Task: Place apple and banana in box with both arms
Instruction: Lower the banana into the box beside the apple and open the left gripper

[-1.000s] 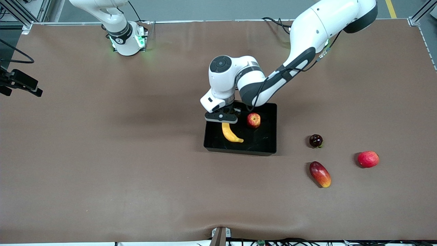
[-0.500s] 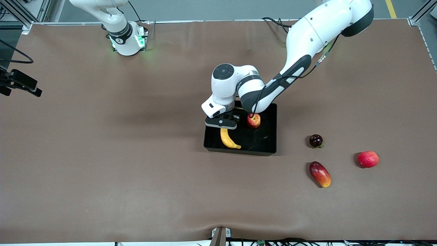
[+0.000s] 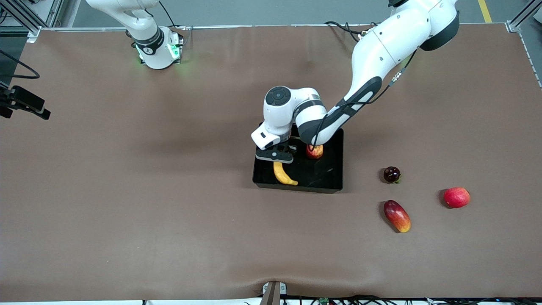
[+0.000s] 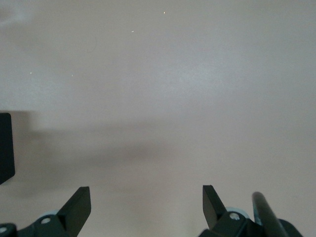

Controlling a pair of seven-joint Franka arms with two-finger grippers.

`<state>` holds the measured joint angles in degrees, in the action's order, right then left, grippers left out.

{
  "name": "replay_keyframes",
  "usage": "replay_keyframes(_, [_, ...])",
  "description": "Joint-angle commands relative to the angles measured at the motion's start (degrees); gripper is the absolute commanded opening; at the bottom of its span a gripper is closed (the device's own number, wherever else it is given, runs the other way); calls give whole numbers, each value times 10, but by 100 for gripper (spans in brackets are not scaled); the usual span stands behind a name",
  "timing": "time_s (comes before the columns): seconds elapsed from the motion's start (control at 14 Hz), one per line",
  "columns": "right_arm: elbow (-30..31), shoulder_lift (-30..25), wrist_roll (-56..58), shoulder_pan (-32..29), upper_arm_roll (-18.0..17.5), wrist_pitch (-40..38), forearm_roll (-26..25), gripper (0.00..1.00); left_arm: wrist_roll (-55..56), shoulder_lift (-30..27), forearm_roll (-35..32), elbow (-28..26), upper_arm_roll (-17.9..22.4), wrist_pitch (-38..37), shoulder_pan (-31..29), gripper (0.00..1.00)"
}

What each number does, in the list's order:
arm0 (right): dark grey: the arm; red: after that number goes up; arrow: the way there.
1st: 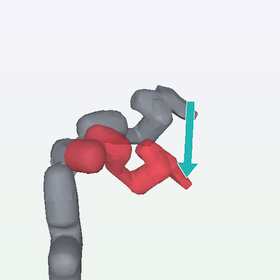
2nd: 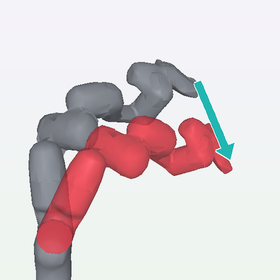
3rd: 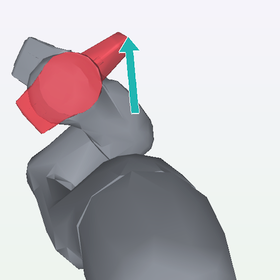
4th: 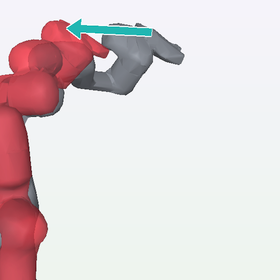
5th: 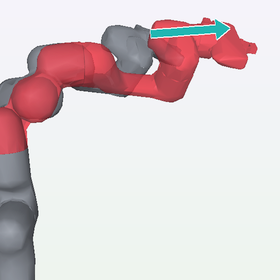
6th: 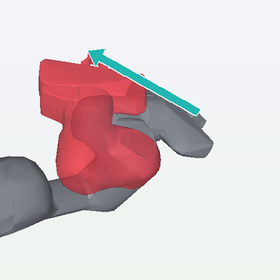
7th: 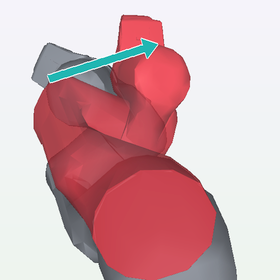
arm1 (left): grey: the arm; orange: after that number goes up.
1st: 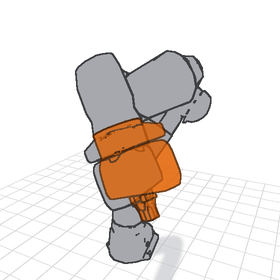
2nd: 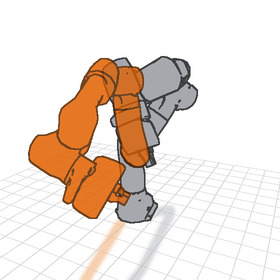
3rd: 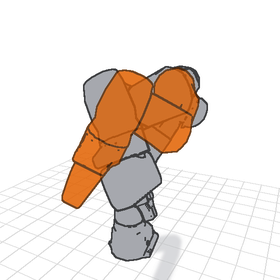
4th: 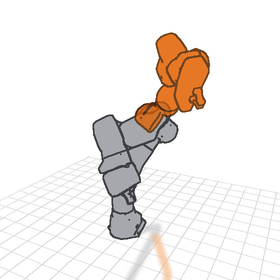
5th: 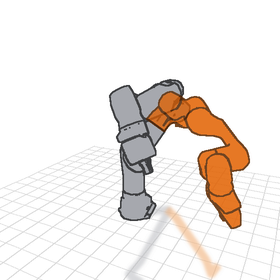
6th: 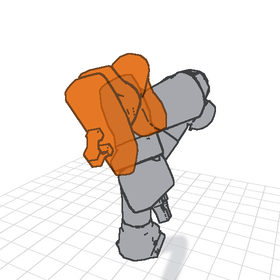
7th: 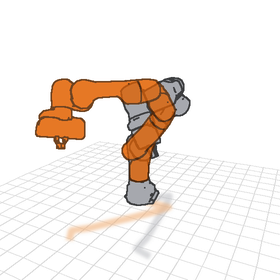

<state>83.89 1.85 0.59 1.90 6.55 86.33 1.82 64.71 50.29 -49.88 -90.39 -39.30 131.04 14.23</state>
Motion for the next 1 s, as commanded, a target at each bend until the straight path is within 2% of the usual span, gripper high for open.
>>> replay_keyframes(0.0, [-7,1,-6,-12,-8,-8,-1,100,17,9,-17,7,4,9,4,9])
replay_keyframes(0.29, [-7,1,1,-11,-8,-7,-10,100,17,11,-16,9,13,10,6,27])
replay_keyframes(0.36, [-7,1,1,-11,-8,-7,-11,100,18,11,-15,9,13,10,6,39])
replay_keyframes(0.5, [-7,1,1,-11,-8,-6,-23,100,12,11,-20,10,13,9,6,100])
replay_keyframes(0.93, [-7,1,-2,-11,-8,-7,-30,100,11,-14,-11,14,11,2,-3,100])
